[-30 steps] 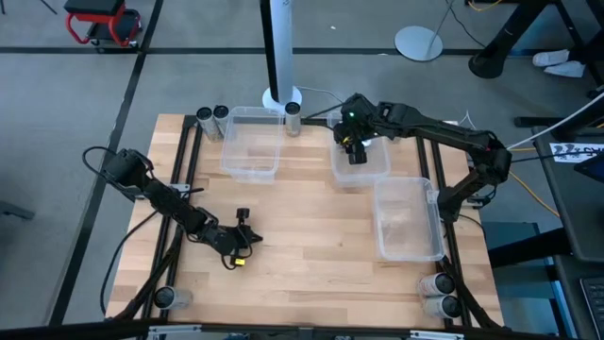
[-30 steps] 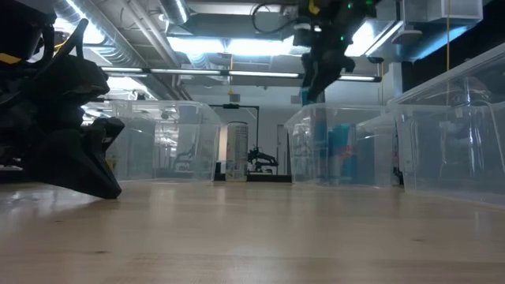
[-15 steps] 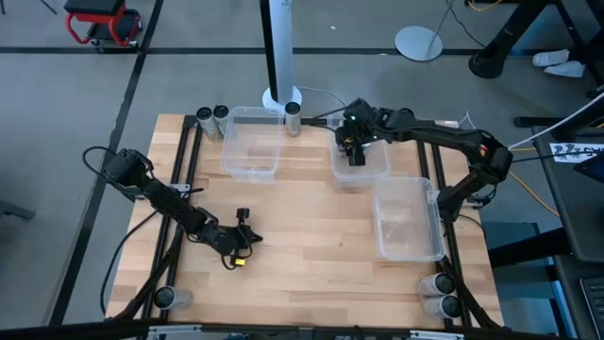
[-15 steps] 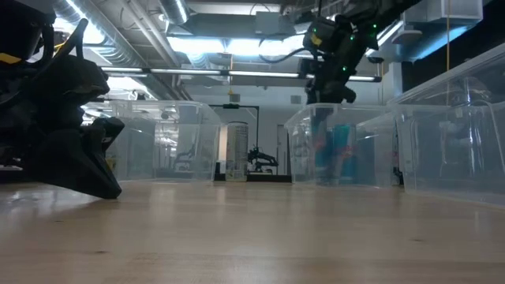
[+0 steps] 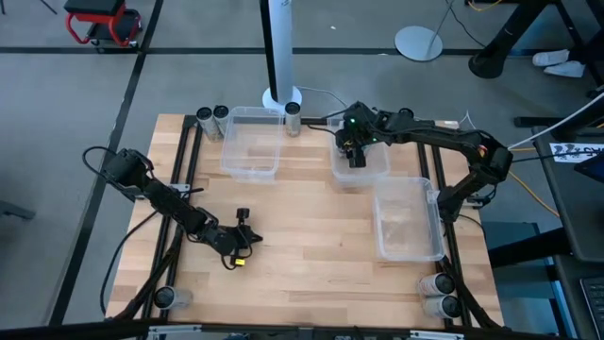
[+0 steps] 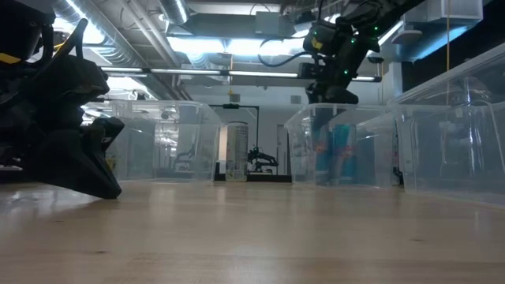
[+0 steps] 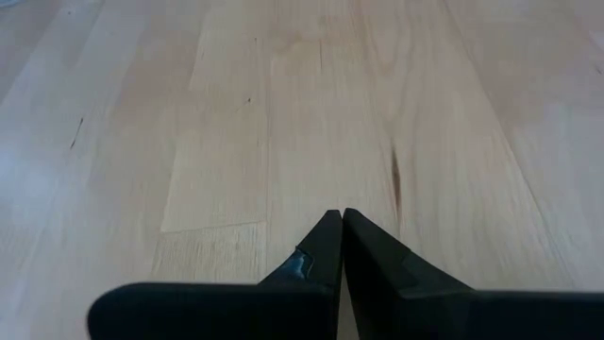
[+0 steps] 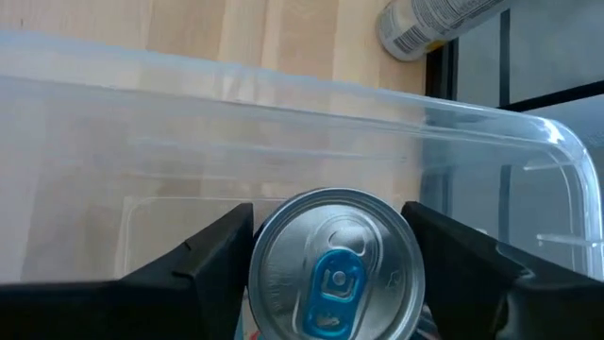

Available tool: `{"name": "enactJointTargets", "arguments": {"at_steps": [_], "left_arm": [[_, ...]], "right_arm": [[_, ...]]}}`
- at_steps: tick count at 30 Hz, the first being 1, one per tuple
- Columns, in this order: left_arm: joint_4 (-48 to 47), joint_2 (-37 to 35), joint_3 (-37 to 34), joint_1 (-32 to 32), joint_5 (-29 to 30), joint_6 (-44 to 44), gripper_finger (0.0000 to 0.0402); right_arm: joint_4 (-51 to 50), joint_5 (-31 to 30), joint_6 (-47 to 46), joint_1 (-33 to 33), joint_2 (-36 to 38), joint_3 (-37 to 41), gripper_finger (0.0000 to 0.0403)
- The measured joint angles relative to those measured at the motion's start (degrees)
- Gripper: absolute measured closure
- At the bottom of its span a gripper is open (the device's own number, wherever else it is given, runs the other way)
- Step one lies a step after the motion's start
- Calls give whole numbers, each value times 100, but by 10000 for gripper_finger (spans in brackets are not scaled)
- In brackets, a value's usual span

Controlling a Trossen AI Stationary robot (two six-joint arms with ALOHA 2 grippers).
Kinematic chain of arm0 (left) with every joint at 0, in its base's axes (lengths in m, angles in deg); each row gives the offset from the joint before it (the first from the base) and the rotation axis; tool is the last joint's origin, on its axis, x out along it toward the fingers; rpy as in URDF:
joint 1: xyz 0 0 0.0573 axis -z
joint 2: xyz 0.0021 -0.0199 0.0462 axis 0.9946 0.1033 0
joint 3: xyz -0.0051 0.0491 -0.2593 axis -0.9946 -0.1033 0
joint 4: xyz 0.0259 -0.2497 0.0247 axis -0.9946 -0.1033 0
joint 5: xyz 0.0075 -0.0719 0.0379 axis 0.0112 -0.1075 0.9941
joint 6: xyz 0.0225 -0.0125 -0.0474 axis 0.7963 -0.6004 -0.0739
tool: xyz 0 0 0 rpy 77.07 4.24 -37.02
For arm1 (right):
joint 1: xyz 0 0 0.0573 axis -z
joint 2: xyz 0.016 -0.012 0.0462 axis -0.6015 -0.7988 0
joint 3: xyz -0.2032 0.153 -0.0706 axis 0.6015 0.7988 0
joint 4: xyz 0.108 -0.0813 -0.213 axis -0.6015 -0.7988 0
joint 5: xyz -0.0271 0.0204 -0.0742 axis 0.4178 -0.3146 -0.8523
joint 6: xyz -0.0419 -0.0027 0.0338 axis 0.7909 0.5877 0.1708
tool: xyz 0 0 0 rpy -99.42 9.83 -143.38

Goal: Sort soda cans
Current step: Put the blue soda can into the top right transparent bin, then move the white pink soda can to the middle of the table

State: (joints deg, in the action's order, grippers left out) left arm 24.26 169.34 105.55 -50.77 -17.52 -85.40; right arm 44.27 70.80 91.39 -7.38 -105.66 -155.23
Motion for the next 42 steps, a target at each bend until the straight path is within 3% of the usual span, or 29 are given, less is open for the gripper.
{"name": "enactJointTargets", "arguments": {"at_steps": [27,36,42], "left_arm": [[9,2,0,0,9,-9,394],[11,2,-2,0,9,-31,394],[15,2,-2,0,11,-24,394]], "right_arm": [[150,-102,-249,7,-269,-131,138],[-34,-173,-190,9,-252,-140,55],[-539,-185,-166,4,-66,-569,34]]}}
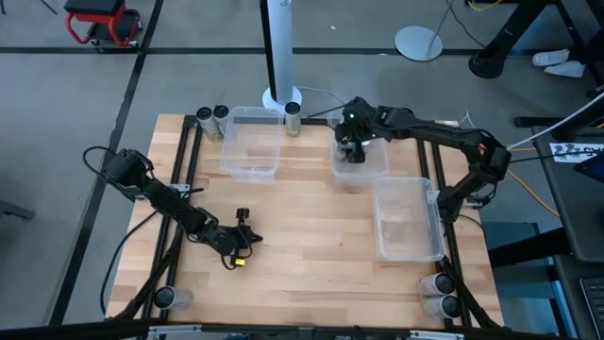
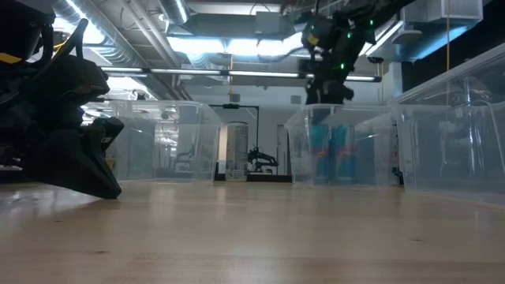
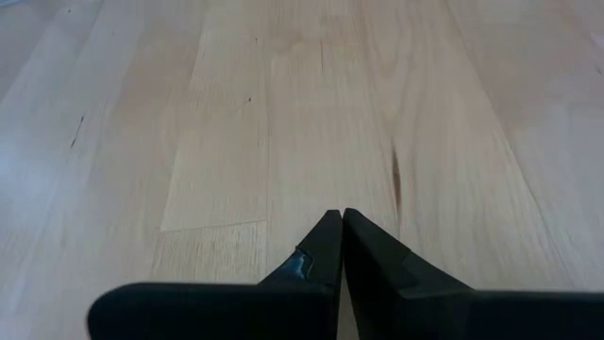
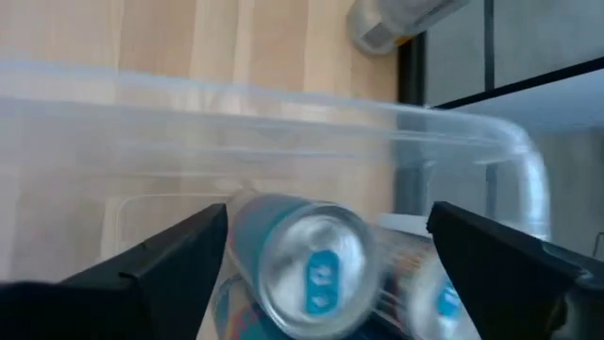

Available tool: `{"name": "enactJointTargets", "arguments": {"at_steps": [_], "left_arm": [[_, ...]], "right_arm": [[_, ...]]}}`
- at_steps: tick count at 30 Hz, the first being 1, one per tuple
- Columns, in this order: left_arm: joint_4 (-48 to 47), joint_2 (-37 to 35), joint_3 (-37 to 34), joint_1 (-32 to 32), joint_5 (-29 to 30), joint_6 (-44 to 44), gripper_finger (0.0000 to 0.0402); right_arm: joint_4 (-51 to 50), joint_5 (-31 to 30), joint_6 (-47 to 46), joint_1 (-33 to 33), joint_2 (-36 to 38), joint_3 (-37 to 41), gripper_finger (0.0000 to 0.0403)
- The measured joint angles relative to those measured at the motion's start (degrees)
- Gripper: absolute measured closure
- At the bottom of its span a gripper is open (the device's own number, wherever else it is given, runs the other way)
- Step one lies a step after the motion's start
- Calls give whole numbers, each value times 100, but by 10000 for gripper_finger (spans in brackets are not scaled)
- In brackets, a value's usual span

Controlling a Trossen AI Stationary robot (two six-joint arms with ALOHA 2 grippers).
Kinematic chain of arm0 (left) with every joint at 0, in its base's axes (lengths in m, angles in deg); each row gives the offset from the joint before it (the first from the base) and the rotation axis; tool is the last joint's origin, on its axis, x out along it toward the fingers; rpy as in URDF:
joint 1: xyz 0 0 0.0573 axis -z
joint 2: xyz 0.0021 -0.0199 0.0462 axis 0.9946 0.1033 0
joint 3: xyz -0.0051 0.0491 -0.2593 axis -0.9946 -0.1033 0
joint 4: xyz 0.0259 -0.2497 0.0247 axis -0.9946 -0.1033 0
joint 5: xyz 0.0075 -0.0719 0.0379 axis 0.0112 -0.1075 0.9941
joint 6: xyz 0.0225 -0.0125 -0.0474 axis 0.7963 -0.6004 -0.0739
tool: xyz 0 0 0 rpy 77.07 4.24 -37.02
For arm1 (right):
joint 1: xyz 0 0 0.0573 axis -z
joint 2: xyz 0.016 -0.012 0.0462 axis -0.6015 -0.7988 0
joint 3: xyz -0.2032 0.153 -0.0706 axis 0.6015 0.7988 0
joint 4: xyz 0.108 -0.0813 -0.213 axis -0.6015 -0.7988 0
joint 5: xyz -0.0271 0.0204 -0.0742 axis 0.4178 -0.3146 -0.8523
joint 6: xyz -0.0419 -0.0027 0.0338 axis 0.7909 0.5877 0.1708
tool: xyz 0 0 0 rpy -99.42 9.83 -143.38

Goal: Sort soda cans
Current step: Move the white pink soda can to the middle of the table

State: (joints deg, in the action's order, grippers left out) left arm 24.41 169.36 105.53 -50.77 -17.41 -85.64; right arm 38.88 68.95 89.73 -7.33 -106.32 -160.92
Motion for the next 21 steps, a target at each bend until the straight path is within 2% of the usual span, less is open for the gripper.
{"name": "enactJointTargets", "arguments": {"at_steps": [8,15,21], "left_arm": [[5,0,0,0,56,-154,394],[7,2,0,0,76,-236,394],[2,2,0,-2,83,-477,394]], "right_arm": [[-1244,-138,12,-124,42,-1339,33],[-3093,-1258,-101,-275,40,-2448,33],[-4329,-2214,-595,-140,31,-2591,33]]}}
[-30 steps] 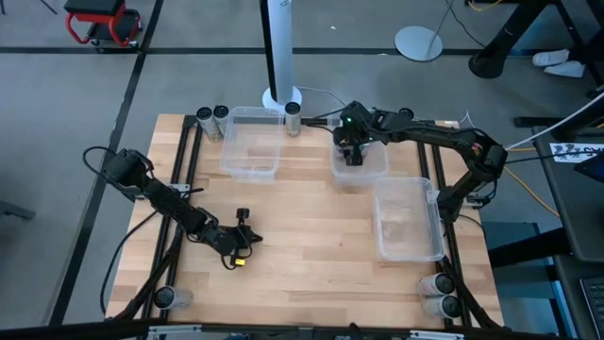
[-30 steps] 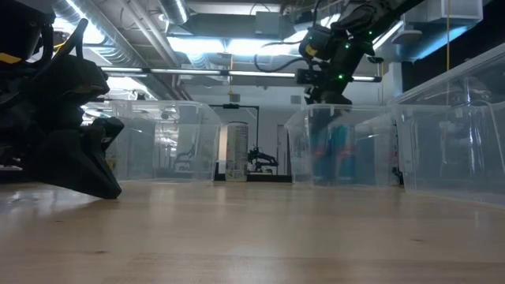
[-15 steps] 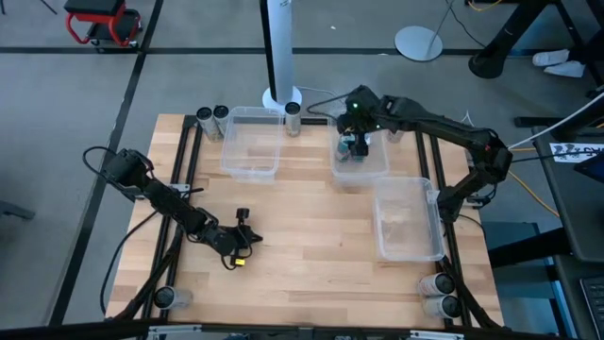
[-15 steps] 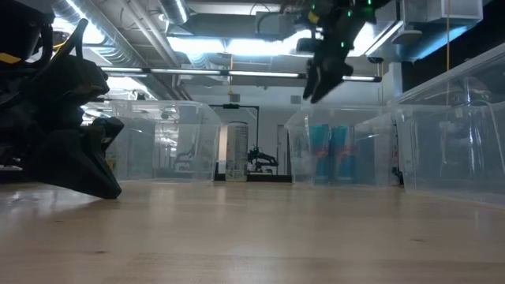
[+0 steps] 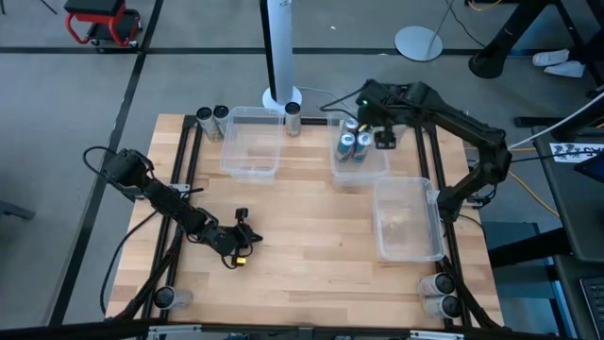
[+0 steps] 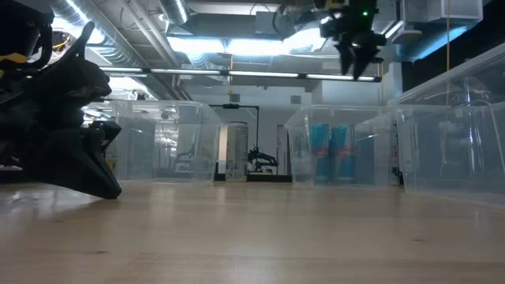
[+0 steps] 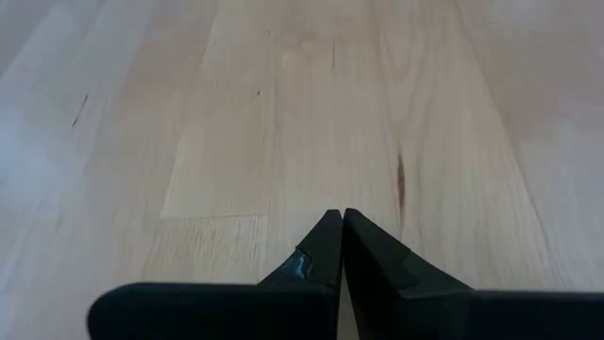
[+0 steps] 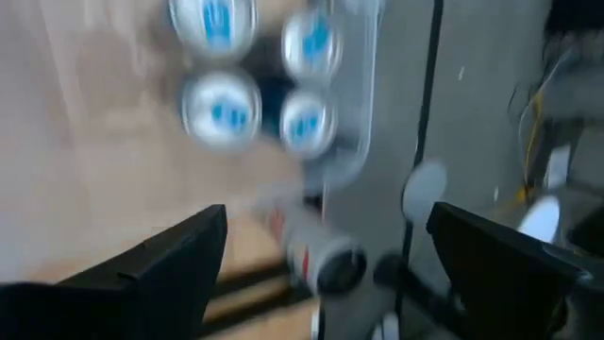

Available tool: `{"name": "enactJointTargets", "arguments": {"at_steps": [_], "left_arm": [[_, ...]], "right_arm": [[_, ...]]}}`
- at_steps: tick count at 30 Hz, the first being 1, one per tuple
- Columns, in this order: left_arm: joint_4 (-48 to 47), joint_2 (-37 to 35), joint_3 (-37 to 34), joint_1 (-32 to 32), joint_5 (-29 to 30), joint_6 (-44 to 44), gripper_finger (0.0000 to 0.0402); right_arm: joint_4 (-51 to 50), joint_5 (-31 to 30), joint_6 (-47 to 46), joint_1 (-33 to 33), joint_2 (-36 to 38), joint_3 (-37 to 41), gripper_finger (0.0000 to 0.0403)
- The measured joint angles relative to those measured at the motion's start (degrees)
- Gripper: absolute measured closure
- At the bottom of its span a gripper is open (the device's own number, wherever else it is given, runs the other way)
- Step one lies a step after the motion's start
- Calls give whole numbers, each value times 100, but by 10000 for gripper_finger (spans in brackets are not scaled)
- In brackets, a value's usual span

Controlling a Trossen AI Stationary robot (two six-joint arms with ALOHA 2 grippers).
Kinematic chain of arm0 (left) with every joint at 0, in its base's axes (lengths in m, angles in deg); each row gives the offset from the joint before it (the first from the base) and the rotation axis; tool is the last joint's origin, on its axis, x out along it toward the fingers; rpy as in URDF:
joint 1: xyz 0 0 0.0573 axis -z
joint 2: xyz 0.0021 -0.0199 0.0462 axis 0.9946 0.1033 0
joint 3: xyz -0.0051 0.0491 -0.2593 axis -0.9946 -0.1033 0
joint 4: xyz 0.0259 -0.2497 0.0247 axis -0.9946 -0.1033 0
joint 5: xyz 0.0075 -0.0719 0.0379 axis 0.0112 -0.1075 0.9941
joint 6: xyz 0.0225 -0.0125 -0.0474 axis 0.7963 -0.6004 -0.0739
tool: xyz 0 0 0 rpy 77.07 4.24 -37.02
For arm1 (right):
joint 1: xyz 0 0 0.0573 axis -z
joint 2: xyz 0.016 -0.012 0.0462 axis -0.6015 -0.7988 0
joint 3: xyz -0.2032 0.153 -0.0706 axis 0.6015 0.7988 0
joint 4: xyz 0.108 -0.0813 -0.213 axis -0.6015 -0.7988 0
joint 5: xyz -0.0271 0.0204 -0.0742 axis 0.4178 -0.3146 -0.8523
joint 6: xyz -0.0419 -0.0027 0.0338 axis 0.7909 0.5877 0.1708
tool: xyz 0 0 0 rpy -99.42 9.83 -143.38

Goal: Sort soda cans
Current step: Move the white pink soda can to the middle of the table

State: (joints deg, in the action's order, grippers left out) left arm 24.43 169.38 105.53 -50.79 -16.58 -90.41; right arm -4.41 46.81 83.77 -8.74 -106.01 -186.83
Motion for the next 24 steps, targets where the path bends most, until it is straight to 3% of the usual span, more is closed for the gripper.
{"name": "enactJointTargets", "arguments": {"at_steps": [9,16,24], "left_arm": [[23,0,0,0,-9,379,394],[162,4,-9,-187,18,1244,394],[197,4,-9,-412,104,1556,394]], "right_arm": [[-290,-243,-77,792,-26,533,33],[7,-281,568,1533,-31,1012,33],[762,38,1433,2189,-48,1412,33]]}}
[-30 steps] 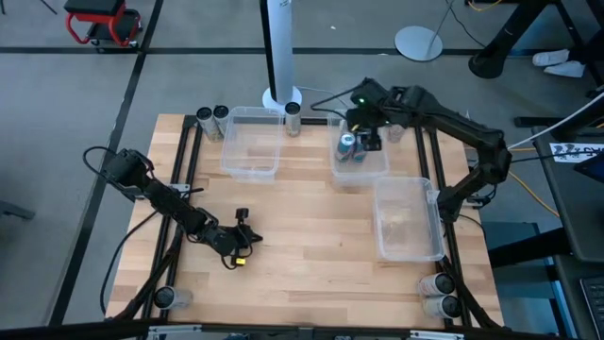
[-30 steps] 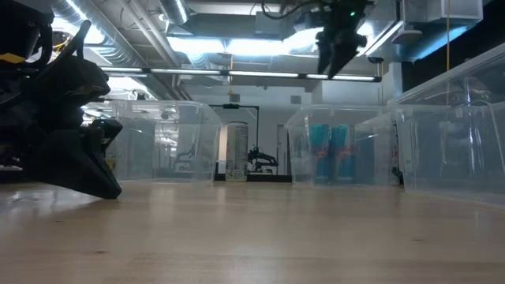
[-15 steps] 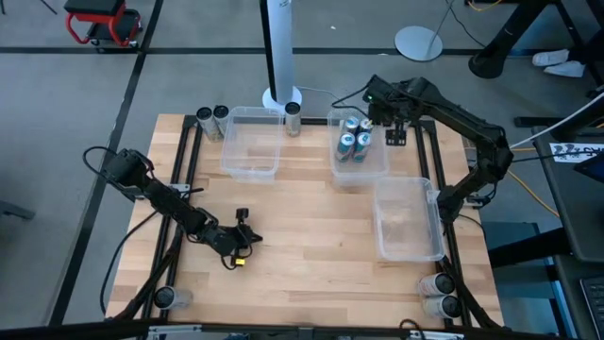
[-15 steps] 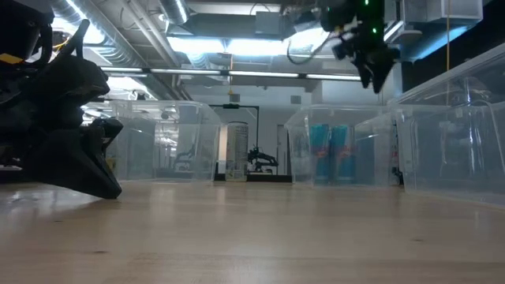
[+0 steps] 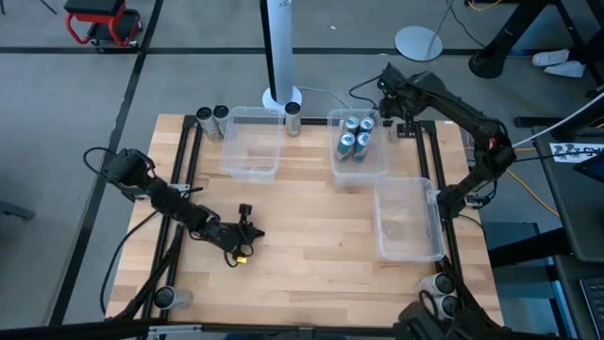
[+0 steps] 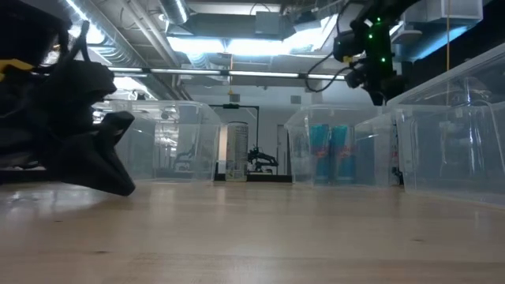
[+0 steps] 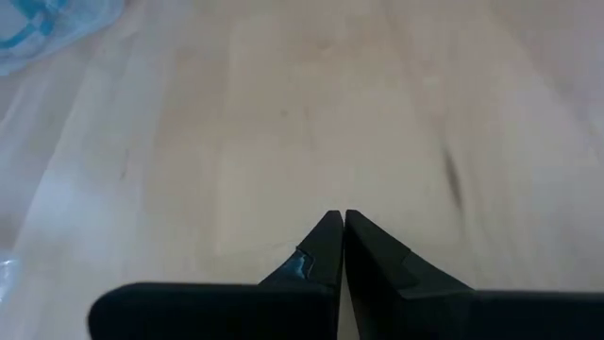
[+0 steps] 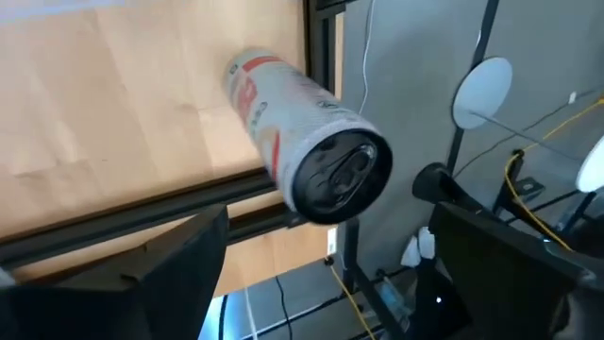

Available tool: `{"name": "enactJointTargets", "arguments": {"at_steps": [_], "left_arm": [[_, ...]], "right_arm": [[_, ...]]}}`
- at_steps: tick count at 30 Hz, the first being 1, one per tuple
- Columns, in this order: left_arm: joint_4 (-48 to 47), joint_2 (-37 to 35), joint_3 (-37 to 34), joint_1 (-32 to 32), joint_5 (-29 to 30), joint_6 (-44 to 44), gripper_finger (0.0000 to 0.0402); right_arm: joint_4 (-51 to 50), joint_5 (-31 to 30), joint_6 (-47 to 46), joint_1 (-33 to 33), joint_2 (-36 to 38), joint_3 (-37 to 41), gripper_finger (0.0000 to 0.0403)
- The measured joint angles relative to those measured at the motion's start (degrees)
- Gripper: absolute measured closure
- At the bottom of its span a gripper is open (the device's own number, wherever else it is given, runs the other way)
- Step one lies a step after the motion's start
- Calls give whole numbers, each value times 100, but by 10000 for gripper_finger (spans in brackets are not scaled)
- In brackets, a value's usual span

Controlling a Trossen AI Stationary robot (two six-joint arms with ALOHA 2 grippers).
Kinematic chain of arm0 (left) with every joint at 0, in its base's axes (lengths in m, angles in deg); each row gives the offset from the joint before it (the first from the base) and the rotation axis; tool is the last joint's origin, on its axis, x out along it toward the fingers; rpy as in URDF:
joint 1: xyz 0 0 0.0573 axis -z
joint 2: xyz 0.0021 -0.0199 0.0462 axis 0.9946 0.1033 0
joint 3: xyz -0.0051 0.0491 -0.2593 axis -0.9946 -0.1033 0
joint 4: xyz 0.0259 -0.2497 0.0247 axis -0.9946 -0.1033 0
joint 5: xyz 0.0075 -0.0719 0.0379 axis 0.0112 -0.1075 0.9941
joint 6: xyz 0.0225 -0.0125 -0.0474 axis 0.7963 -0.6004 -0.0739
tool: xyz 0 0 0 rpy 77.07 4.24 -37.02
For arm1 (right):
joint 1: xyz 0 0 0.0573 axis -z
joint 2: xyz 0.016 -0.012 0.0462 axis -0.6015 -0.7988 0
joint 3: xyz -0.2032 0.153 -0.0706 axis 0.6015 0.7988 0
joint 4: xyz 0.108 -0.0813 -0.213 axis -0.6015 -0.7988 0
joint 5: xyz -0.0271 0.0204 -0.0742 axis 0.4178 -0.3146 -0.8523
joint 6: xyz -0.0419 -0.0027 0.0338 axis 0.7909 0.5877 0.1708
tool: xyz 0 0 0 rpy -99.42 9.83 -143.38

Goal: Sort soda cans
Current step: Move the white pink soda can to the middle of the table

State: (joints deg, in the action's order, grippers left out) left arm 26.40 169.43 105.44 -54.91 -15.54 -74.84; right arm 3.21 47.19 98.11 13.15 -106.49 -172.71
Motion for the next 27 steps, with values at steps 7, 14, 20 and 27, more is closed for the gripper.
{"name": "enactJointTargets", "arguments": {"at_steps": [7,14,20,27], "left_arm": [[31,0,2,-265,1,-62,394],[52,0,2,-303,1,-76,394],[52,0,8,-303,1,-121,394],[52,-2,9,-303,1,-174,394]], "right_arm": [[277,161,353,396,0,24,33],[485,291,519,443,-132,24,33],[389,263,557,468,-555,28,33],[335,330,535,589,-870,27,33]]}}
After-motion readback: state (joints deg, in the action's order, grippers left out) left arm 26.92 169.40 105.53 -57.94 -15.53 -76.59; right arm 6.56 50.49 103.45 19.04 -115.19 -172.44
